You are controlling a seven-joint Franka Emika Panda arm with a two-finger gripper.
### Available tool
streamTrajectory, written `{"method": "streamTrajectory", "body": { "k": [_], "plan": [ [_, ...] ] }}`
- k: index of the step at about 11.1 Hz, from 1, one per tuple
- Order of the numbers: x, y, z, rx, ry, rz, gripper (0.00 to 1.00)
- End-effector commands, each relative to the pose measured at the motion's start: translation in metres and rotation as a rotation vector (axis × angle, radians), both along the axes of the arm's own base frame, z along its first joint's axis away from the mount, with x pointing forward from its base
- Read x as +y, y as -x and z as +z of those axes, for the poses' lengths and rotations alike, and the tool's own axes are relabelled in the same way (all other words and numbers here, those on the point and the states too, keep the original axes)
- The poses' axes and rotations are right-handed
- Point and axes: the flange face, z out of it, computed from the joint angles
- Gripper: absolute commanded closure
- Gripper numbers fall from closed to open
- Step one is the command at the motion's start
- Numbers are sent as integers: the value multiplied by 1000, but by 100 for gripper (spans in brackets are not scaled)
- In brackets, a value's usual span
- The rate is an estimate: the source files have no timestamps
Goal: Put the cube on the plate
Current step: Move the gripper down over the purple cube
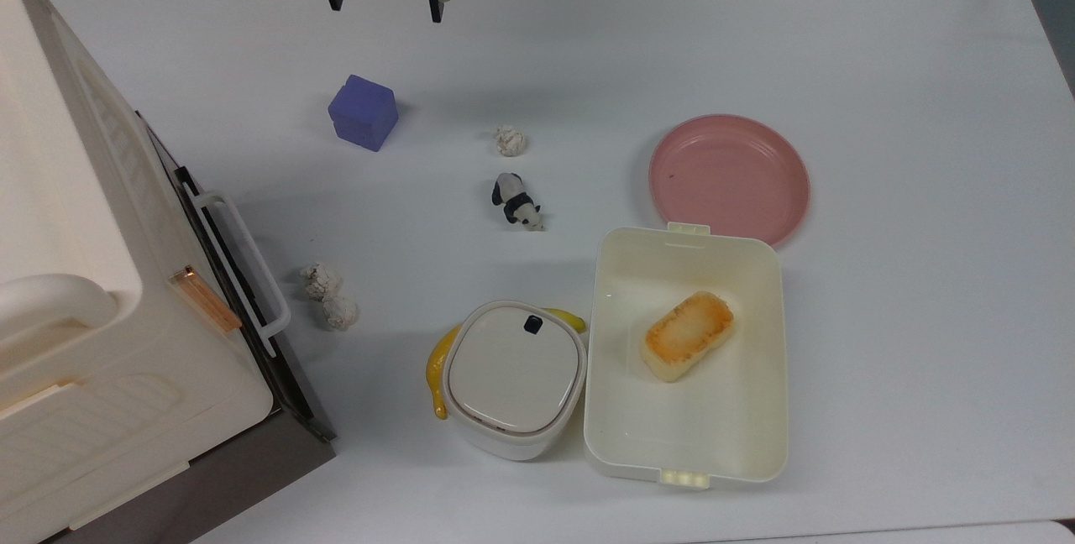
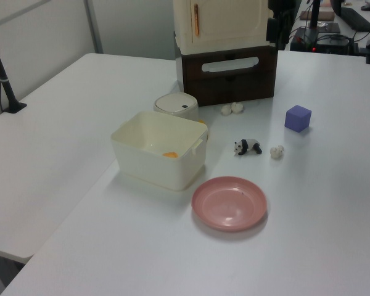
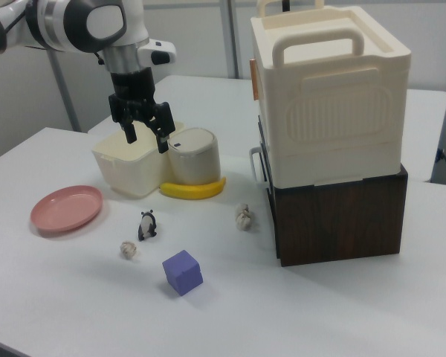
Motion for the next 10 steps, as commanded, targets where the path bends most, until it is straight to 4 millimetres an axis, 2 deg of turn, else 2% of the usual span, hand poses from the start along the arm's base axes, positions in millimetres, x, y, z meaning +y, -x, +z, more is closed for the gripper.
{"method": "streamTrajectory", "body": {
  "k": [1, 4, 7, 10],
  "plan": [
    [-2, 5, -10, 4, -11, -18, 0],
    [-20, 11, -35, 53, -13, -46, 0],
    [-29, 18, -89, 102, -14, -60, 0],
    [-58, 27, -140, 76, -8, -121, 0]
  ]
}}
